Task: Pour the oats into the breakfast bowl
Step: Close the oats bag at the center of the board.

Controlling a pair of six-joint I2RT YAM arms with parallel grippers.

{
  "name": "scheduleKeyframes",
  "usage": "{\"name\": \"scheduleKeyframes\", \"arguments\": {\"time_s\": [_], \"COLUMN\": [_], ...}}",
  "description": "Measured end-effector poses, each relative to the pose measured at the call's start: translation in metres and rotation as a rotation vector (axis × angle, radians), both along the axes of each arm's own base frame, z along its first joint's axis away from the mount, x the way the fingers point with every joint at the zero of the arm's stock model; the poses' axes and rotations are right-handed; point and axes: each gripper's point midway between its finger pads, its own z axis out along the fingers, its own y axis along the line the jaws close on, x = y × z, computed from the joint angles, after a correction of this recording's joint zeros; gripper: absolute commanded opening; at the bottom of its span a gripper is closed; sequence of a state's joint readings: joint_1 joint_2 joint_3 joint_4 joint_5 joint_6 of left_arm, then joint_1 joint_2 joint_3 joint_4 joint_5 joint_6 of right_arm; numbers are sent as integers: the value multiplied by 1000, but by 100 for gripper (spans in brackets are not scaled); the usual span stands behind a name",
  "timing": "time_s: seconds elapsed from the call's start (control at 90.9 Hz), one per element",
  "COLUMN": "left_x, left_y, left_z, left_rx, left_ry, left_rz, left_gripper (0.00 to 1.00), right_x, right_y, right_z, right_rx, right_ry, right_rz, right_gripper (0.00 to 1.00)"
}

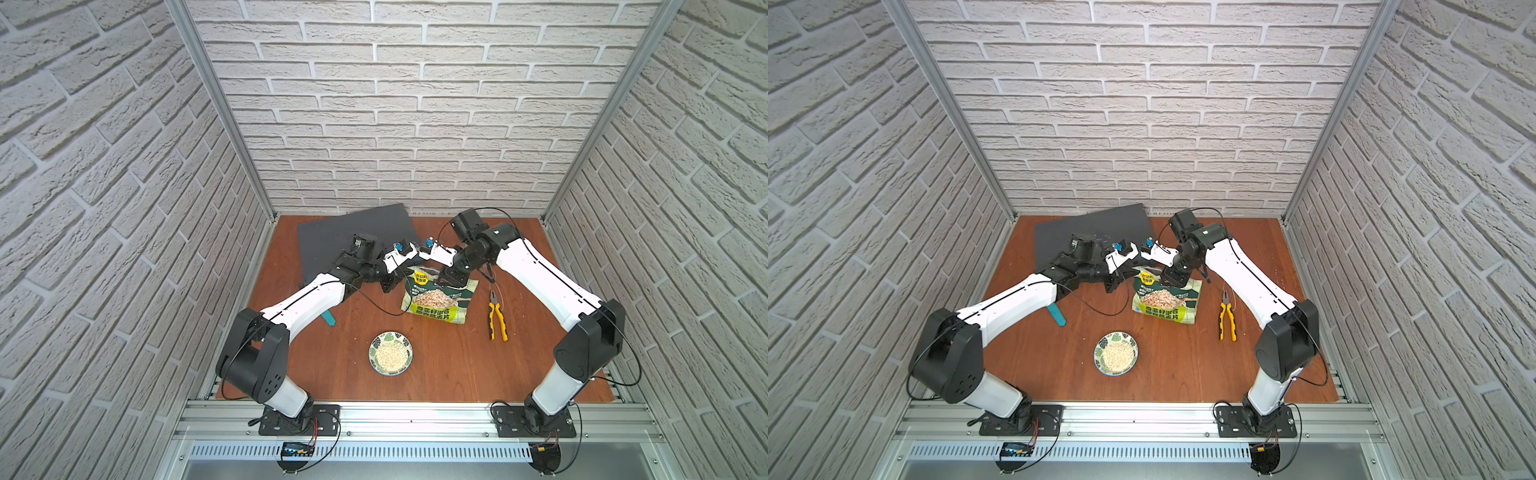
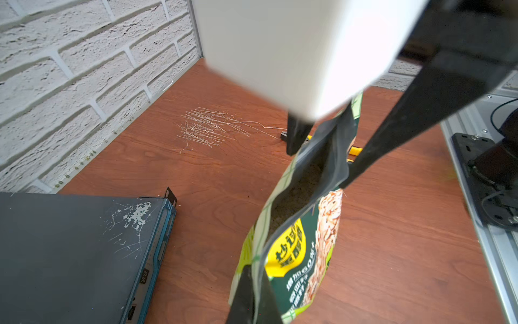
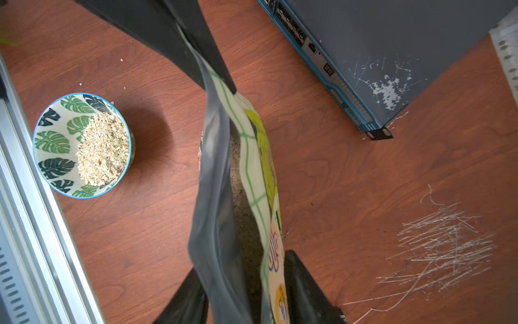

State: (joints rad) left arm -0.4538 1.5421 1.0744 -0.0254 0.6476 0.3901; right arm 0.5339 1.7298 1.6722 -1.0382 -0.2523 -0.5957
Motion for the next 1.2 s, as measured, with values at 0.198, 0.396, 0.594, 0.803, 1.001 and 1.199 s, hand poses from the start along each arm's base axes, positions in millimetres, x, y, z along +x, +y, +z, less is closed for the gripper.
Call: {"name": "scheduleKeyframes", "arguments": {"time_s": [0.198,0.396,0.594,0.803,1.001,1.199], "left_x": [1,0,0,0,0,3], "left_y": [-1,-1,-1,0,1,3], "left_z": [-1,-1,-1,-2,-2,-3], "left_rx": [-14,-27,-32,-35,-38,-34], "left_ry": [-1,-2,4,5,10,7], "left_rz": [7,13,19,23,29,44], "left_gripper": [0,0,0,0,0,0], "right_x": [3,6,7,8,16,19], "right_y": [3,8,15,18,25,30], "right_z": [-7,-5,-3,-2,-1,-4], "right_rx": [-12,7,21,29,52,58], "right_ry": [6,-7,-13,-15,-15,-3], "right_rz": [6,4,0,-5,-11,-15], "right_gripper": [4,27,3,23,8,13]}}
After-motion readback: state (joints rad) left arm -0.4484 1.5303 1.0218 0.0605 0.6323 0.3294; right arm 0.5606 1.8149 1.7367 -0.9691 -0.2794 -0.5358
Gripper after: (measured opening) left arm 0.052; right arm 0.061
